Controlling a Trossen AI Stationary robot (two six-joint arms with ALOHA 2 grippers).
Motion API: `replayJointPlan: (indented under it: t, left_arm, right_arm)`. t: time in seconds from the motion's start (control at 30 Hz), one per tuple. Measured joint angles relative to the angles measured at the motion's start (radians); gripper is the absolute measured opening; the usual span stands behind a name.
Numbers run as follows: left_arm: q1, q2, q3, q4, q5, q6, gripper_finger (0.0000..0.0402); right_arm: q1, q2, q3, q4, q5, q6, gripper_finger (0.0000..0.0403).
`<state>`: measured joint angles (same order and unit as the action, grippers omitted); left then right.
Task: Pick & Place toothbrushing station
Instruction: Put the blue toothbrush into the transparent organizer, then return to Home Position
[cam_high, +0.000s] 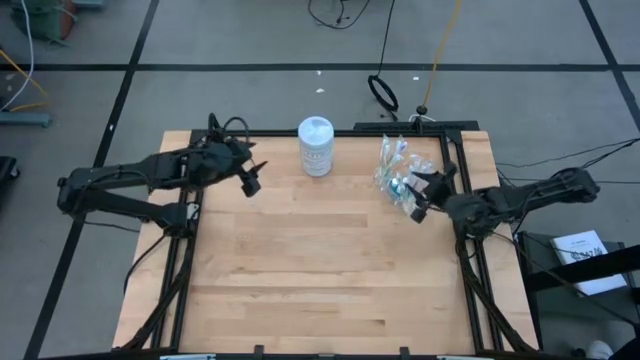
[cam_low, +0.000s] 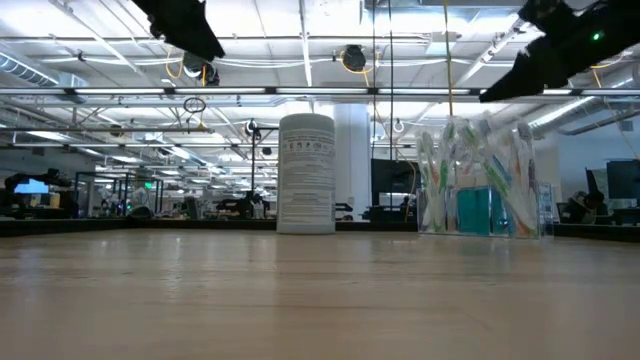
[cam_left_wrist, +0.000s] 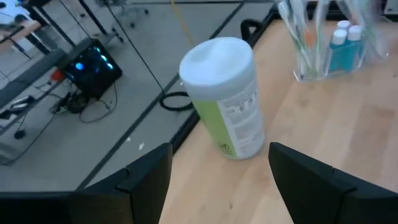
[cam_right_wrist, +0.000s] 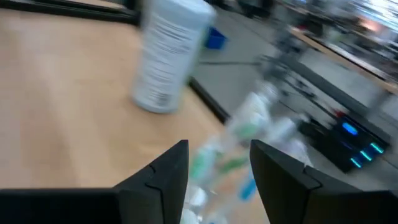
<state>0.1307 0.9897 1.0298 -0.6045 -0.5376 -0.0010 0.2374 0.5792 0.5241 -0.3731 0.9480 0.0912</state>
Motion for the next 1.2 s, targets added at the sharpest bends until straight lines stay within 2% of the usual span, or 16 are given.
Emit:
replayJointPlan:
  t: [0.17, 0.33, 0.47, 0.63, 0.73, 0.87, 1.0, 1.1, 1.2]
  left_arm:
    - [0.000, -0.113, 0.000, -0.035, 0.059, 0.045, 0.0271]
    - [0.000, -0.260, -0.076, -0.009, 0.106, 0.067, 0.0271]
    - [0.000, -0.380, -0.225, 0.138, 0.220, 0.134, 0.0271]
    - [-0.001, -0.482, -0.441, 0.439, 0.480, 0.176, 0.0271]
    - [0.000, -0.506, -0.530, 0.546, 0.510, 0.214, 0.0271]
    - [0.006, -0.538, -0.612, 0.620, 0.522, 0.188, 0.0271]
    - [0.006, -0.546, -0.726, 0.759, 0.601, 0.202, 0.0271]
    - [0.006, -0.547, -0.783, 0.857, 0.625, 0.196, 0.0271]
    - [0.006, -0.548, -0.817, 0.868, 0.638, 0.175, 0.0271]
  right_arm:
    - [0.000, -0.078, 0.025, 0.013, -0.254, -0.166, 0.0158]
    - [-0.001, -0.180, 0.025, 0.020, -0.408, -0.228, 0.0142]
    - [-0.001, -0.285, 0.014, 0.019, -0.640, -0.242, 0.0132]
    - [0.000, -0.373, -0.091, 0.227, -0.935, -0.184, 0.0118]
    - [0.000, -0.398, -0.175, 0.283, -1.062, -0.189, 0.0111]
    - [0.000, -0.421, -0.276, 0.401, -1.117, -0.183, 0.0103]
    - [0.000, -0.442, -0.345, 0.499, -1.192, -0.181, 0.0100]
    - [0.000, -0.463, -0.378, 0.527, -1.187, -0.150, 0.0100]
    - [0.000, -0.481, -0.414, 0.524, -1.190, -0.130, 0.0100]
